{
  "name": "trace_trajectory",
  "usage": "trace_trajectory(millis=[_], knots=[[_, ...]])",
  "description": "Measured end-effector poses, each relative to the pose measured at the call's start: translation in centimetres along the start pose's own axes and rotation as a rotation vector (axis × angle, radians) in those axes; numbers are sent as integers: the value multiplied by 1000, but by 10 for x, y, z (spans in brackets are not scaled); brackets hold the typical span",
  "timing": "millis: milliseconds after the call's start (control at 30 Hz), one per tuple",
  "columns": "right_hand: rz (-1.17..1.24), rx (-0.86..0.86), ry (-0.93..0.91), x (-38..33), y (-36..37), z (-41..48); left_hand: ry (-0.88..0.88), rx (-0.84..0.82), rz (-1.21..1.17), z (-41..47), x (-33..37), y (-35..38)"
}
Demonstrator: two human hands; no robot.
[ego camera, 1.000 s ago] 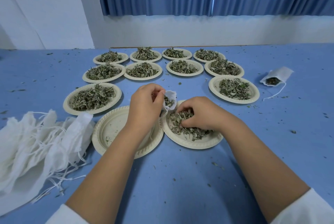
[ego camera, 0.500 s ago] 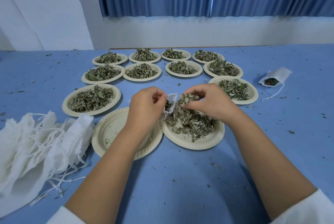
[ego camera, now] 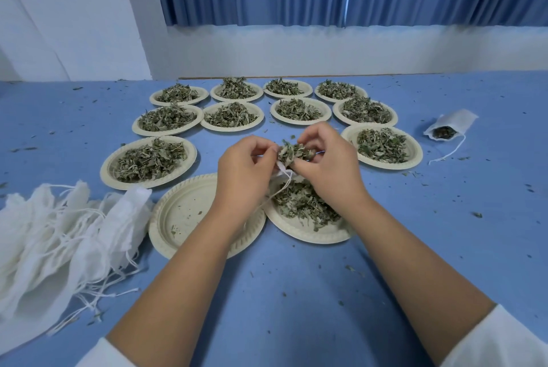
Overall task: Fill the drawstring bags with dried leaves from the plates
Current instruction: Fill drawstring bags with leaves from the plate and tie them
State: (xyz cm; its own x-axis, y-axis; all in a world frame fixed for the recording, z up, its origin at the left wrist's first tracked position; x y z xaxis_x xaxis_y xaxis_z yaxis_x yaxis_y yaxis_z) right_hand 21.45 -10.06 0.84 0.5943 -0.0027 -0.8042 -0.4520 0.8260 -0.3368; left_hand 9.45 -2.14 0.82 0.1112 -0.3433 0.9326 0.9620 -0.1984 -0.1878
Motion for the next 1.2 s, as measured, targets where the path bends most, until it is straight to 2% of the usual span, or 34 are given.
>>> trace_trajectory(millis=[100,167,333,500,633,733,867,967,1100,1200], knots=[[-144,-34,-80,0,0,0,-9,-1,8,-2,-1,2],[-166,-86,-66,-1,-2,2,-17,2,9,-2,-2,2],[-5,-216,40,-5,-7,4,-43,32,-13,-1,-3,0],[41,-141,53,-7,-3,0,-7,33,-6,-3,-1,1],[110,-144,191,-5,-3,-1,42,10,27,-5,0,1],[216,-82,283,-3,-3,0,96,-6,57,-6,3,2],[207,-12,277,0,-1,-1,136,-40,77,-6,3,2],[211,-52,275,1,1,0,137,-50,64,-7,2,2],[422,-187,356,-2,-1,2,91,6,8,-2,2,-3],[516,-149,398,-3,-2,1,54,-11,-68,-1,4,-4]])
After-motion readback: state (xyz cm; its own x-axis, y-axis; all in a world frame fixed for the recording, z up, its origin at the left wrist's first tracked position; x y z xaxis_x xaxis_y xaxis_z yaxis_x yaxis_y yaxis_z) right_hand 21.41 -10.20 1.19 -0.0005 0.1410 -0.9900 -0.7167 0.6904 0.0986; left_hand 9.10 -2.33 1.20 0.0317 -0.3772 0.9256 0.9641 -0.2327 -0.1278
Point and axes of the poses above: each hand's wrist, its own z-axis towards the middle knuckle, its own y-axis out of the palm, x = y × z, the point moved 1 cm from there along z, towards the middle knuckle, and after that the axes turned 10 degrees about x, right-handed, at the moved point
